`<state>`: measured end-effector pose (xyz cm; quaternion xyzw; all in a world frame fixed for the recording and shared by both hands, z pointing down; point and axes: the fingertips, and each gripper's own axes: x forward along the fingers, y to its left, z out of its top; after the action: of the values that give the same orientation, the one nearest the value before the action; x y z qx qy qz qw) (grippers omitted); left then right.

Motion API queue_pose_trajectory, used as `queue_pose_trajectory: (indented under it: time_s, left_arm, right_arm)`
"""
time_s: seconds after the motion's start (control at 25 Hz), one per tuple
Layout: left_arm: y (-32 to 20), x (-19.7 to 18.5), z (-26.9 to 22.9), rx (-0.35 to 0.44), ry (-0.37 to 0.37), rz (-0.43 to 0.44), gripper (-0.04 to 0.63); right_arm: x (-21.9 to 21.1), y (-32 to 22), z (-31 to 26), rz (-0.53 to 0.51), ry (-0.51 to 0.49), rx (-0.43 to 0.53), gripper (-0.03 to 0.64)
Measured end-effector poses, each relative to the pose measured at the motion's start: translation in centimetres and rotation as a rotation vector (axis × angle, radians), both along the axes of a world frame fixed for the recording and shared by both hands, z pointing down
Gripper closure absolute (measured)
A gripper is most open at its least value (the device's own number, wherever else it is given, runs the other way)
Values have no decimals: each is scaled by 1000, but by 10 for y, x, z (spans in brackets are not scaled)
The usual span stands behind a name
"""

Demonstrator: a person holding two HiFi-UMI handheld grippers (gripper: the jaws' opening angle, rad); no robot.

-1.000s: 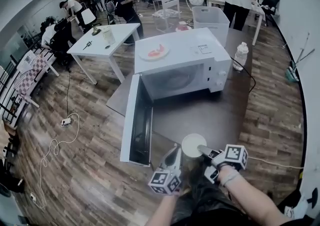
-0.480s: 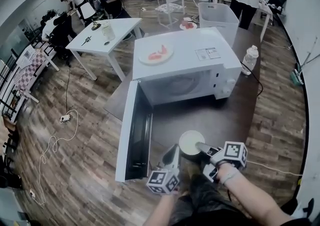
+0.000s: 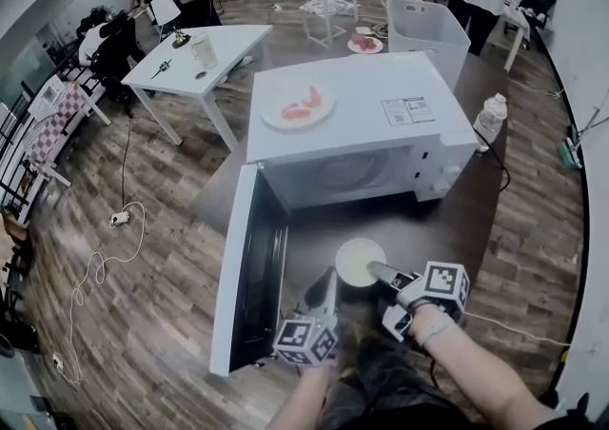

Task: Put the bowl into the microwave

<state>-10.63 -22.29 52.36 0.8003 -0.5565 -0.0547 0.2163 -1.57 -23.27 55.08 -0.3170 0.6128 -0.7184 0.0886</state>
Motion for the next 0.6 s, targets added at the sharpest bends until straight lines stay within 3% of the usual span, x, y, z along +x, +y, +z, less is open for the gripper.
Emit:
queue_pose_trajectory:
  time_s: [0.6]
  left_arm:
    - [-55, -1, -3, 14, 16, -5, 595]
  right_arm:
    - [-12, -69, -9, 32, -33, 28, 482]
